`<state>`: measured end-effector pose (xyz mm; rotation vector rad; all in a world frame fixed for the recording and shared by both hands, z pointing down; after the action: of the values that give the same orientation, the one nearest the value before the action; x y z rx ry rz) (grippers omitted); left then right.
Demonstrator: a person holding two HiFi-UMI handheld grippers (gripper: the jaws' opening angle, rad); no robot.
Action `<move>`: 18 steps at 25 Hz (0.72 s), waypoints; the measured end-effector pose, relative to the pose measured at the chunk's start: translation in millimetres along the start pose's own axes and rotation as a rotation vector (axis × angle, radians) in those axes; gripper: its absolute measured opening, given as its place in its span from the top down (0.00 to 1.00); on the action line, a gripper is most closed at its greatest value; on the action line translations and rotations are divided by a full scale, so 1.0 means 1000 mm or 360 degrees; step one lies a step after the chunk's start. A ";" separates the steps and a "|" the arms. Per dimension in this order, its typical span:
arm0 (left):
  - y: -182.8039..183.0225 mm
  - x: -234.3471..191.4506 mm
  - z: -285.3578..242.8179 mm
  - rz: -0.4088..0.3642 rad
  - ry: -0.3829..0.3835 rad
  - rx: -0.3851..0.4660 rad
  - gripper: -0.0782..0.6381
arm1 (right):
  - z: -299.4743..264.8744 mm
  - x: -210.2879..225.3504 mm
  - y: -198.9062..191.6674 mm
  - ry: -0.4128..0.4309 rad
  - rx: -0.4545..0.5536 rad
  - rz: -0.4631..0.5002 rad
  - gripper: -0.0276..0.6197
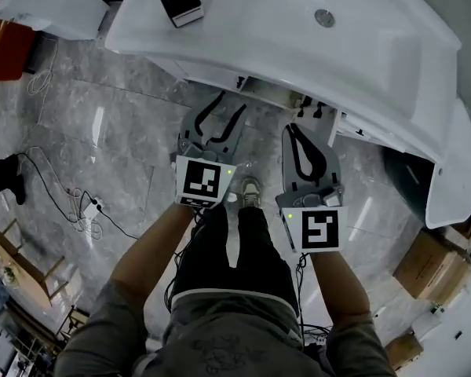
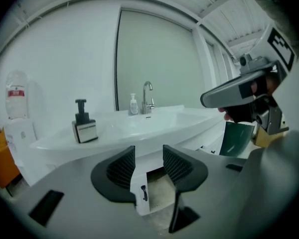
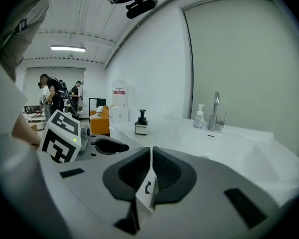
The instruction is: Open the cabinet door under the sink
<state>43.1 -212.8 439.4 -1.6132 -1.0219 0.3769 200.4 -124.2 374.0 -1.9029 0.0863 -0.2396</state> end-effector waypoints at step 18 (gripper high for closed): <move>-0.148 0.022 -0.112 0.0115 -0.0028 -0.0265 0.64 | -0.047 0.035 -0.105 -0.0059 -0.0134 -0.0163 0.91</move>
<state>73.7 -267.5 615.5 -1.8027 -1.0326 0.3631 219.3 -137.7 492.4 -1.9972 -0.0266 -0.2736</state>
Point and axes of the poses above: the fingertips, and each gripper's own axes: z backward along the fingers, x to its right, y out of its top, the point moved 10 cm from there along z, backward along the fingers, and after that the axes turned 11 degrees about -z, right-handed, at the moved point
